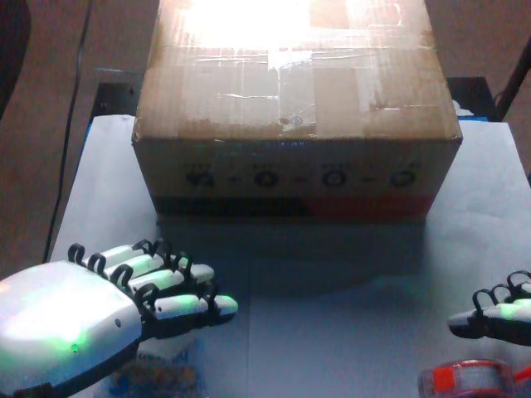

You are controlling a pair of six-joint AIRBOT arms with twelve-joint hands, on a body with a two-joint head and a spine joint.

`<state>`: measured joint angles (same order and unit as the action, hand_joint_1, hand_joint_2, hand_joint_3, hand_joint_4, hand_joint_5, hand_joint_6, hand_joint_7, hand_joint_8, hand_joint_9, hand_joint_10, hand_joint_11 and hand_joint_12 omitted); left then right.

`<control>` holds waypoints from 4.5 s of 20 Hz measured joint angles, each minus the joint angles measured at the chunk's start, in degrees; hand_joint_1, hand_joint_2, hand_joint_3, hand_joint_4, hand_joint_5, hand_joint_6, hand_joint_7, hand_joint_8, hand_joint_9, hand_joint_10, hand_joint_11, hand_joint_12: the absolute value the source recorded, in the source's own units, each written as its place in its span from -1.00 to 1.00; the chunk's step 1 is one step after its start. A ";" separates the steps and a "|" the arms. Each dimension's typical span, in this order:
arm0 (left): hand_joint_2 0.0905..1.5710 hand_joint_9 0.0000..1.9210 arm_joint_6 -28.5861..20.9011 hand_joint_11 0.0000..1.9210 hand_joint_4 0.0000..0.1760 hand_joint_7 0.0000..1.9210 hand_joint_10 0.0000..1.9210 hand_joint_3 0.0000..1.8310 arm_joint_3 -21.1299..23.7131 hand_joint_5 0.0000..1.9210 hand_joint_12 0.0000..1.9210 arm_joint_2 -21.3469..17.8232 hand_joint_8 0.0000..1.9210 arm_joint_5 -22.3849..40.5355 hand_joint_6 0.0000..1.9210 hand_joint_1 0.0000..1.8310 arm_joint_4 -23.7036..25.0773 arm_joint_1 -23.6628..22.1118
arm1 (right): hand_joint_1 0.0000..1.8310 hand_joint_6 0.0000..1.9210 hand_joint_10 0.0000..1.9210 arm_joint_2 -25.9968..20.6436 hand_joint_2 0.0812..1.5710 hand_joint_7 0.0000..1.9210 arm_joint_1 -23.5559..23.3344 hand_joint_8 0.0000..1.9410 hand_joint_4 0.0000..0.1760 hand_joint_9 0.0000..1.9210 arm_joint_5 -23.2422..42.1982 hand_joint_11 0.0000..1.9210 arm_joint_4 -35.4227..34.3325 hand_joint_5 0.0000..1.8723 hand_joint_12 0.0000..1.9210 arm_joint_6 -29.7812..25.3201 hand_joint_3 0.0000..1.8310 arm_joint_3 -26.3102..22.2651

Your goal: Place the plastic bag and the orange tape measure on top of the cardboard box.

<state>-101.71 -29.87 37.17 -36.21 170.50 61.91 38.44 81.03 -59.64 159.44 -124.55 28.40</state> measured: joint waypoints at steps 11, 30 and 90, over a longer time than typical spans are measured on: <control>0.14 -1.00 0.07 -1.00 0.32 -0.85 -0.55 -1.00 -3.26 -0.65 0.48 5.62 -1.00 -0.17 -0.99 -0.30 -4.90 4.35 | -0.35 -0.41 0.00 6.60 0.12 -0.54 -0.07 -0.98 -1.00 -0.91 -0.81 -1.00 -1.29 -0.79 0.64 0.37 -1.00 4.33; 0.47 -0.09 -0.13 -0.16 -1.00 -0.15 0.46 -1.00 -4.68 -0.19 0.62 7.93 0.31 -6.21 0.17 0.48 -8.85 6.95 | 0.37 -0.19 0.69 9.16 0.44 -0.11 -3.76 0.53 -1.00 0.15 -0.46 0.16 -2.69 0.07 0.84 5.25 -1.00 5.73; 0.44 -0.06 -2.86 -0.11 -1.00 -0.06 0.41 -1.00 -23.63 -0.23 0.58 17.53 0.15 -20.06 0.20 0.50 0.13 -30.71 | 0.51 0.14 0.29 16.22 0.41 0.07 -40.74 -0.04 -1.00 0.02 -11.82 -0.02 10.01 -0.08 0.70 3.72 -1.00 29.57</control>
<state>-104.57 -53.49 54.70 -56.27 170.63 31.20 54.65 40.29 -71.46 169.45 -120.84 57.98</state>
